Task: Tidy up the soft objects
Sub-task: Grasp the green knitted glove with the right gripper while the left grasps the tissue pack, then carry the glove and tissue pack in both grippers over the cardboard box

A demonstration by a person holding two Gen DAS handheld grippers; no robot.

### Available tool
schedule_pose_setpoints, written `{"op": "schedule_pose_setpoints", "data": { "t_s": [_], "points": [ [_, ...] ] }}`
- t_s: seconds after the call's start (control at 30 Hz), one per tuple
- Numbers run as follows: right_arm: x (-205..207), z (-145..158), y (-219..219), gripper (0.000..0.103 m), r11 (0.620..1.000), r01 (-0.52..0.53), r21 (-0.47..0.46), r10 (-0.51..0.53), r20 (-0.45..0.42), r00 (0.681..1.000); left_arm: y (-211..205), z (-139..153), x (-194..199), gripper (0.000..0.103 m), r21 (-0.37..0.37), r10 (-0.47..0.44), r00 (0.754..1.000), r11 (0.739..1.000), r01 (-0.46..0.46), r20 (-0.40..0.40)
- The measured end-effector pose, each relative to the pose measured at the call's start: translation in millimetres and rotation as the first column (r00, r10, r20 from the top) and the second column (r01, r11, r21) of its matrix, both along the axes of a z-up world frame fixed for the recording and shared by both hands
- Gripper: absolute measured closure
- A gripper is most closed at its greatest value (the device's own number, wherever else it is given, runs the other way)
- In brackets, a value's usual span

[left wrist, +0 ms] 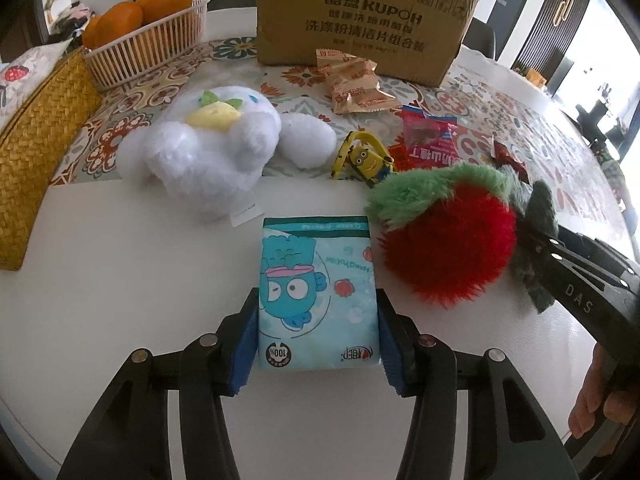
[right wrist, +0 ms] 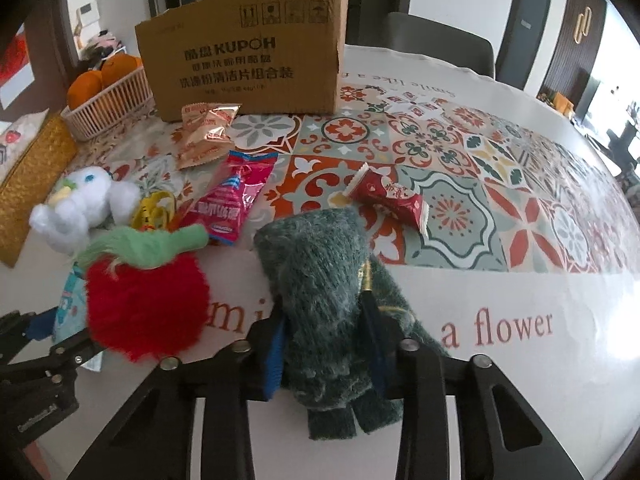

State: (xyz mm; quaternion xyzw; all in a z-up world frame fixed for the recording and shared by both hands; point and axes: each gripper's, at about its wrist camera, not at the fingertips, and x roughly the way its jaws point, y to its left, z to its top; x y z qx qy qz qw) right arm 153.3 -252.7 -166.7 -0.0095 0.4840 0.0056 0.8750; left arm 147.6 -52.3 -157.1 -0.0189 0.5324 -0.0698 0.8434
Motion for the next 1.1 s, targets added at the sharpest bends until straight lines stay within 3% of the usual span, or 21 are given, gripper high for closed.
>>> {"op": "schedule_pose_setpoints", "data": {
  "t_s": [0.2,0.63,1.1],
  "points": [
    [-18,10,6,0.076,0.999,0.020,0.043,-0.021,0.008,1.000,4,4,-6,0.051,-0.031,-0.017,1.000,0.999,0.018,0.016],
    [-46,40,10,0.083,0.994,0.042,0.099,-0.049,0.075,0.996,8,38,-20,0.051,-0.020,-0.066,0.986,0.997,0.070,0.152],
    [-48,94,20,0.083,0.998,0.012,0.065,-0.025,0.213,0.977,7,79,-18,0.051,-0.045,-0.123,0.960,0.989,0.139,0.252]
  ]
}}
